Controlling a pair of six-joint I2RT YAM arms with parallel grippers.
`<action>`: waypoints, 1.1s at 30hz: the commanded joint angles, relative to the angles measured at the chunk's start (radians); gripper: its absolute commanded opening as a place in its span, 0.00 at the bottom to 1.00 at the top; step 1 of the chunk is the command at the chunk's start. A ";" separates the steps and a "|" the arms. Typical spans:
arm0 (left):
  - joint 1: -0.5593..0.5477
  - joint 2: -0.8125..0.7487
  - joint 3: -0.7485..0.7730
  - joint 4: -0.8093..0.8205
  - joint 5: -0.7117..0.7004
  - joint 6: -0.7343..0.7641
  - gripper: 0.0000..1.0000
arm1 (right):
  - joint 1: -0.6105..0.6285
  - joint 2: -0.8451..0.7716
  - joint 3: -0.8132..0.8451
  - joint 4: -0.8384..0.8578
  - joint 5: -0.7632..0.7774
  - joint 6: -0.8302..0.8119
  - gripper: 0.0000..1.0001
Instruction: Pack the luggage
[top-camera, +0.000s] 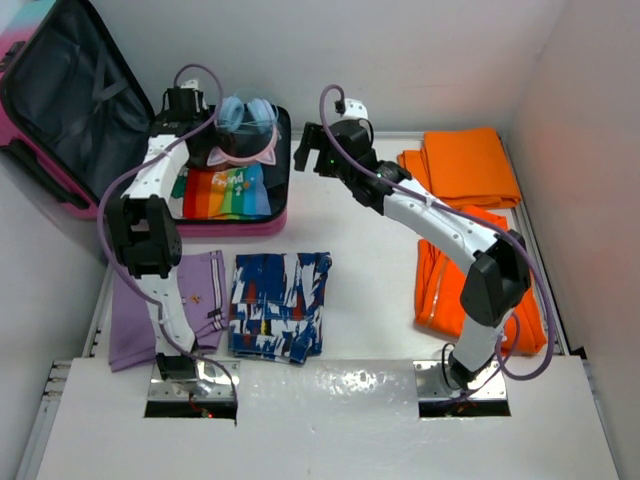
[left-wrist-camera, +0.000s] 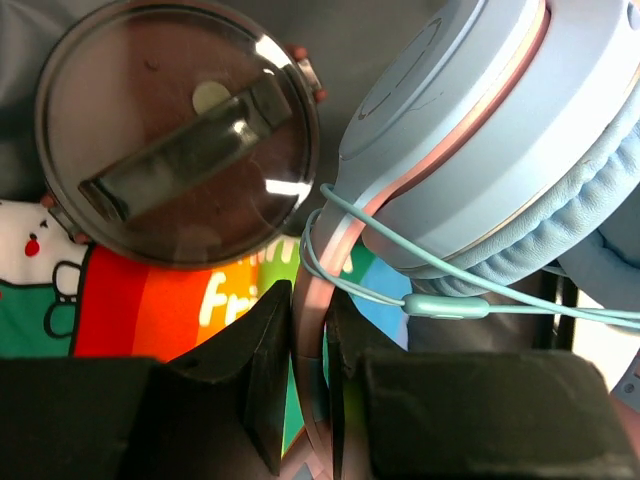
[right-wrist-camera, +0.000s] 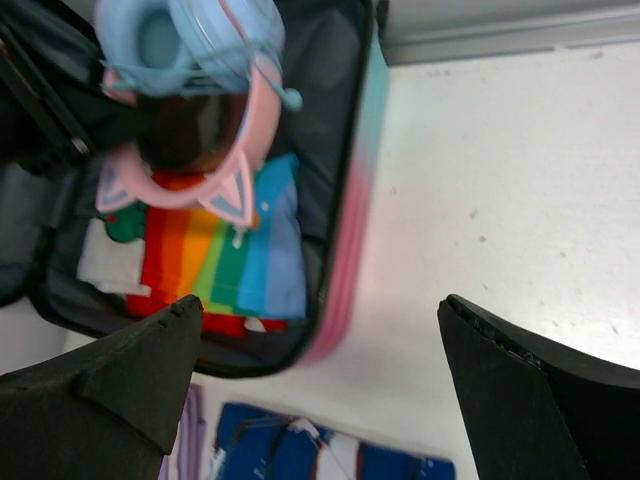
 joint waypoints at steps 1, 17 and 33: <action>0.004 -0.006 0.051 0.071 -0.022 -0.016 0.00 | 0.003 -0.069 -0.042 0.024 0.022 -0.051 0.99; 0.274 -0.290 -0.375 0.057 0.131 0.353 0.00 | 0.001 -0.225 -0.288 0.012 0.033 -0.123 0.99; 0.361 -0.136 -0.344 0.145 0.170 0.409 0.00 | 0.001 -0.241 -0.338 0.007 0.032 -0.107 0.99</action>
